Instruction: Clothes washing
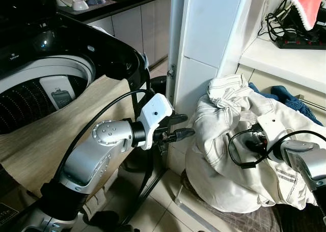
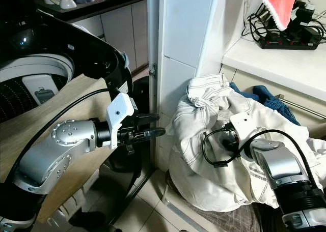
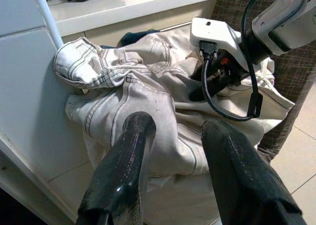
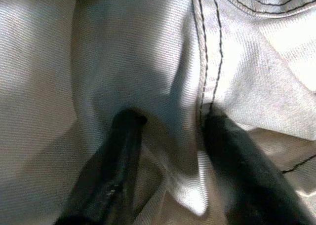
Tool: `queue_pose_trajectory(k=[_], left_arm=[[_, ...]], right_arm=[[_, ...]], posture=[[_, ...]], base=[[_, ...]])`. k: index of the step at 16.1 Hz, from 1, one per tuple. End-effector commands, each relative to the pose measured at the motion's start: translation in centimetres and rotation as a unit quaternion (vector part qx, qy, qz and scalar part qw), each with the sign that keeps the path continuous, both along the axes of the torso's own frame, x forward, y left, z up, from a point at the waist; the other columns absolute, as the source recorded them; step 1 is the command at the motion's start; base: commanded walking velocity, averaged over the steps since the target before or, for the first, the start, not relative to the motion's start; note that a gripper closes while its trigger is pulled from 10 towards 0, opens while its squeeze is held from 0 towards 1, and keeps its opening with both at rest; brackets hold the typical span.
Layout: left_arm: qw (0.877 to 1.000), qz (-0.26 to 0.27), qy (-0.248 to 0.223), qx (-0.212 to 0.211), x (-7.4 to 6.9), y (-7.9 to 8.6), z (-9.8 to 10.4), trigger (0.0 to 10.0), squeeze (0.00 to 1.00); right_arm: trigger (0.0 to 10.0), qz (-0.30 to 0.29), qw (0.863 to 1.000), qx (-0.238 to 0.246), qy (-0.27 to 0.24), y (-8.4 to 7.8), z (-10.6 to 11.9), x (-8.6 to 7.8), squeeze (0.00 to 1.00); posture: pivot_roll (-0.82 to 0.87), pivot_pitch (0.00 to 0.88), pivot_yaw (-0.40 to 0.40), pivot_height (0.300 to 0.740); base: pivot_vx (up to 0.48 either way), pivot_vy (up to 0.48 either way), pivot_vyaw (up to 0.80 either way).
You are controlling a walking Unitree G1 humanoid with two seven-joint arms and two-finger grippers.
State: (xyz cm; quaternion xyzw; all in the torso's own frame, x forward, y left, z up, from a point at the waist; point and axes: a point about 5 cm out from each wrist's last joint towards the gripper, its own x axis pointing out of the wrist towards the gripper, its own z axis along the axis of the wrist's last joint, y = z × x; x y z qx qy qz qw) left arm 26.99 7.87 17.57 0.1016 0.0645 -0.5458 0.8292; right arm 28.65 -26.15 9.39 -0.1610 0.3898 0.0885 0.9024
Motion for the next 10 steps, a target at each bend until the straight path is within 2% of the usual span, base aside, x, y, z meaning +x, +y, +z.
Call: queue_pose_trajectory(k=[1, 2, 6, 8, 10], left_arm=[[1.000, -0.006, -0.008, 0.005, -0.2, -0.1, 0.2, 10.0, 0.00], [1.000, -0.003, -0.009, 0.005, -0.2, -0.1, 0.2, 10.0, 0.00], [1.000, 0.016, -0.023, 0.003, 0.3, -0.1, 0.3, 10.0, 0.00], [0.998, 0.046, -0.046, -0.012, 1.0, 0.0, 0.9, 10.0, 0.00], [0.995, 0.066, -0.069, -0.033, 1.5, -0.1, 1.7, 10.0, 0.00]], right_arm=[[0.0, 0.005, 1.000, 0.014, -0.001, 0.3, -0.1, -0.1, 0.00], [0.0, 0.010, 1.000, 0.020, -0.005, 0.4, 0.1, -0.1, 0.00], [0.0, 0.040, 0.991, 0.117, -0.048, 1.8, 2.4, 0.3, 0.00], [0.0, 0.086, 0.973, 0.189, -0.102, 2.4, 5.6, 0.2, 0.00], [0.0, 0.140, 0.953, 0.226, -0.144, 2.8, 8.0, -0.4, 0.00]], posture=[[-0.09, 0.000, 0.013, 0.740], [-0.09, 0.000, 0.013, 0.740], [-0.10, 0.000, 0.014, 0.740], [-0.10, 0.000, 0.011, 0.740], [-0.10, 0.000, 0.011, 0.740]], base=[[0.000, 0.000, 0.00], [0.000, 0.000, 0.00], [0.000, 0.000, 0.00], [0.000, 0.000, 0.00], [0.000, 0.000, 0.00]])
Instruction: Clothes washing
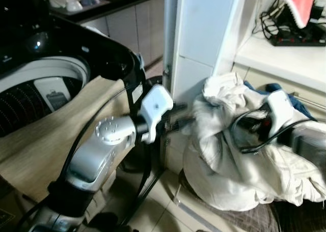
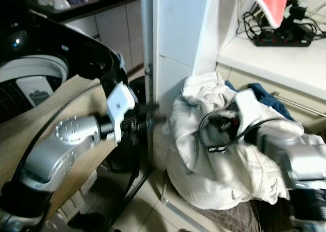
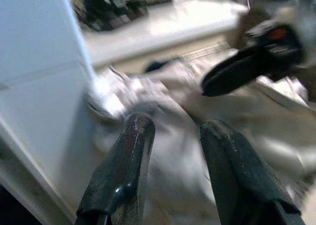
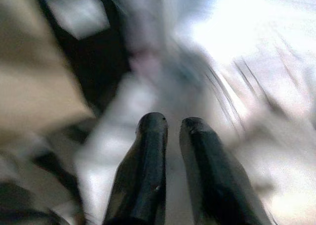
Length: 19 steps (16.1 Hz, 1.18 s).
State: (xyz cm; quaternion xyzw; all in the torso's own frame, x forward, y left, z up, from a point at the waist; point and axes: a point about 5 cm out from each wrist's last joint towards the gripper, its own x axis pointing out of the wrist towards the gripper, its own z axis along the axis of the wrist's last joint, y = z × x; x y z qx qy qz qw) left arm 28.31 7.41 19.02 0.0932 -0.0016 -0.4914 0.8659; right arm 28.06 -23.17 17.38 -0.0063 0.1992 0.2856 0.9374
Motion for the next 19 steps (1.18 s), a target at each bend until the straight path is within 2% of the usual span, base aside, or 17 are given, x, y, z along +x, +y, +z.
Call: queue_pose_trajectory(k=[1, 3, 4, 5, 7, 8, 9, 12, 15, 19], left_arm=[[1.000, 0.012, -0.022, -0.011, 0.4, 0.1, 0.9, 10.0, 0.00], [0.999, -0.004, -0.036, -0.041, 0.4, -0.7, 1.8, 10.0, 0.00], [0.998, -0.017, -0.035, -0.057, 0.2, -1.2, 2.1, 10.0, 0.00], [0.997, -0.028, -0.034, -0.058, 0.0, -1.6, 2.1, 10.0, 0.00], [0.998, -0.018, -0.033, -0.042, 0.1, -1.8, 1.4, 10.0, 0.00], [0.999, -0.009, -0.029, -0.026, 0.3, -1.4, 0.9, 10.0, 0.00], [1.000, -0.006, -0.030, -0.001, 0.3, -1.0, 0.3, 10.0, 0.00], [1.000, -0.012, -0.019, 0.019, 0.0, -0.2, -0.1, 10.0, 0.00], [0.999, -0.015, -0.017, 0.027, -0.1, -0.1, -0.3, 10.0, 0.00], [0.999, -0.019, -0.012, 0.036, -0.3, 0.1, -0.4, 10.0, 0.00]], right_arm=[[0.0, 0.040, 0.997, 0.034, -0.048, 0.3, 2.4, -0.5, 0.00], [0.0, 0.091, 0.983, 0.116, -0.112, 0.6, 6.5, -1.5, 0.00], [0.0, 0.099, 0.977, 0.138, -0.129, 0.4, 7.6, -1.7, 0.00], [0.0, 0.099, 0.976, 0.137, -0.135, 0.2, 8.0, -1.7, 0.00], [0.0, 0.048, 0.993, 0.000, -0.112, -0.6, 6.2, -0.8, 0.00], [10.0, 0.012, 0.994, -0.055, -0.093, -1.0, 5.0, -0.2, 0.00], [10.0, -0.040, 0.995, -0.068, -0.066, -1.5, 3.7, 0.6, 1.00], [10.0, -0.068, 0.995, -0.067, -0.038, -1.6, 2.0, 1.7, 1.00], [10.0, -0.076, 0.993, -0.092, -0.009, -2.2, 0.8, 2.5, 1.00], [10.0, -0.055, 0.993, -0.107, 0.002, -2.2, 0.7, 2.8, 1.00]], posture=[[-0.10, 0.000, 0.011, 0.740], [-0.11, 0.000, 0.014, 0.740], [-0.11, 0.000, 0.011, 0.740], [-0.11, 0.000, 0.011, 0.740], [-0.12, 0.000, 0.011, 0.740], [-0.12, 0.000, 0.011, 0.740], [-0.12, 0.000, 0.008, 0.740], [-0.11, 0.000, 0.005, 0.740], [-0.10, 0.000, 0.004, 0.740], [-0.09, 0.000, 0.005, 0.740]], base=[[0.000, 0.000, 0.00], [0.000, 0.000, 0.00], [0.000, 0.000, 0.00], [0.000, 0.000, 0.00], [0.000, 0.000, 0.00], [0.000, 0.000, 0.00], [0.000, 0.000, 0.00], [0.000, 0.000, 0.00], [0.000, 0.000, 0.00], [0.000, 0.000, 0.00]])
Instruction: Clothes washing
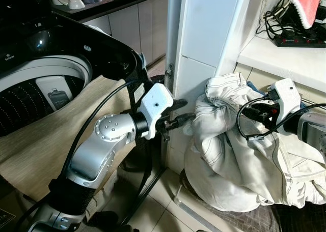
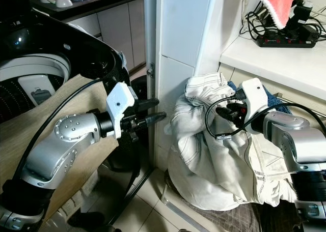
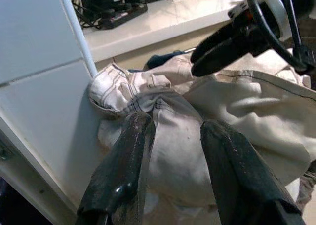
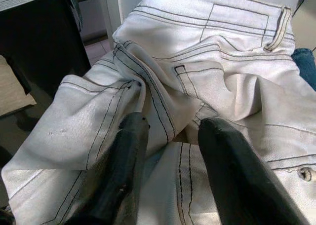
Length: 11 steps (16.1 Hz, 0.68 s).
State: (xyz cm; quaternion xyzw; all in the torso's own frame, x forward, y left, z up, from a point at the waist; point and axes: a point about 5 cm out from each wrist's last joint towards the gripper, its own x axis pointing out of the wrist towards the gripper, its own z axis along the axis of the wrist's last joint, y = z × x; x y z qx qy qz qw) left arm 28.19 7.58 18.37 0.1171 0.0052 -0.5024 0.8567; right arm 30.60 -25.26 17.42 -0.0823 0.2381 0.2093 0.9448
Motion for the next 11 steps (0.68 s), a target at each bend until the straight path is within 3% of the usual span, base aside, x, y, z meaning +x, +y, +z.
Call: queue_pose_trajectory(k=[1, 7, 10, 11], left_arm=[[1.000, -0.007, -0.007, 0.012, -0.2, -0.1, 0.2, 10.0, 0.00], [1.000, -0.017, -0.001, 0.016, -0.3, -0.2, 0.1, 10.0, 0.00], [0.999, -0.026, 0.004, 0.019, -0.6, -0.3, 0.0, 10.0, 0.00], [0.999, -0.028, 0.005, 0.021, -0.6, -0.3, -0.1, 10.0, 0.00]], right_arm=[[10.0, 0.005, 1.000, -0.023, -0.007, -0.3, 0.5, 0.3, 1.00], [10.0, 0.006, 0.999, -0.034, -0.003, -0.6, 0.2, 0.7, 1.00], [10.0, 0.006, 0.997, -0.076, 0.011, -1.1, -1.3, 0.9, 1.00], [10.0, 0.003, 0.996, -0.086, 0.021, -1.4, -1.9, 1.0, 0.56]], posture=[[-0.09, 0.000, 0.007, 0.740], [-0.09, 0.000, 0.012, 0.740], [-0.09, 0.000, 0.013, 0.740], [-0.09, 0.000, 0.014, 0.740]], base=[[0.000, 0.000, 0.00], [0.000, 0.000, 0.00], [0.000, 0.000, 0.00], [0.000, 0.000, 0.00]])
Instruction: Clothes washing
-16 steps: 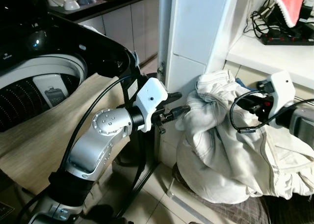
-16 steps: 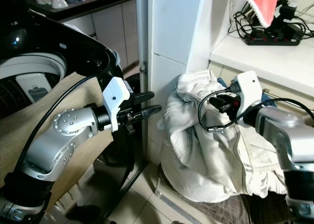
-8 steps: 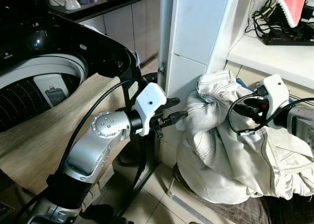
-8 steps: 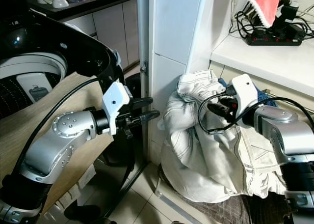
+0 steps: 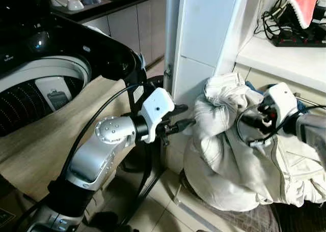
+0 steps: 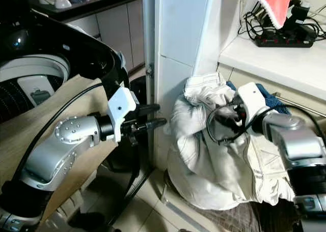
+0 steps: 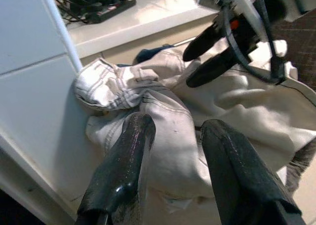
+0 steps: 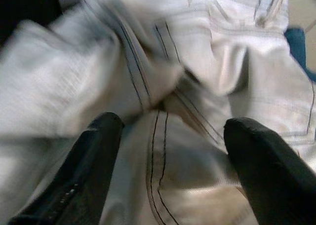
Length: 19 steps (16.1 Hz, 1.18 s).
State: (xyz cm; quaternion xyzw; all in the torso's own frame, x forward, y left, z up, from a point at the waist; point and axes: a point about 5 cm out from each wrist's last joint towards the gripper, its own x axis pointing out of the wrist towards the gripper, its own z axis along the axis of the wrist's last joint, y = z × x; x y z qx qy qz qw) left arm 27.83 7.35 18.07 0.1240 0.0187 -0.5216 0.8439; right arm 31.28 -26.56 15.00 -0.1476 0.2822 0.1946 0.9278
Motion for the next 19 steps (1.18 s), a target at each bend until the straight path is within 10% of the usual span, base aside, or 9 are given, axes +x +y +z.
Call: queue_pose_trajectory(k=[1, 3, 5, 19], left_arm=[[1.000, -0.008, -0.005, 0.008, -0.2, -0.1, 0.2, 10.0, 0.00], [1.000, -0.009, -0.004, 0.010, -0.3, -0.1, 0.2, 10.0, 0.00], [1.000, -0.010, -0.004, 0.012, -0.3, -0.1, 0.2, 10.0, 0.00], [1.000, -0.009, -0.005, 0.013, -0.3, -0.2, 0.2, 10.0, 0.00]], right_arm=[[10.0, -0.001, 1.000, -0.016, -0.001, -0.2, 0.0, 0.2, 0.00], [10.0, 0.002, 1.000, -0.008, 0.021, -0.3, -0.9, 0.0, 0.00], [0.0, 0.011, 0.999, 0.000, 0.031, -0.2, -1.3, -0.1, 0.00], [0.0, 0.034, 0.998, 0.013, 0.042, 0.0, -0.9, -0.3, 0.00]], posture=[[-0.09, 0.000, 0.014, 0.740], [-0.09, 0.000, 0.014, 0.740], [-0.09, 0.000, 0.014, 0.740], [-0.09, 0.000, 0.010, 0.740]], base=[[0.000, 0.000, 0.00], [0.000, 0.000, 0.00], [0.000, 0.000, 0.00], [0.000, 0.000, 0.00]])
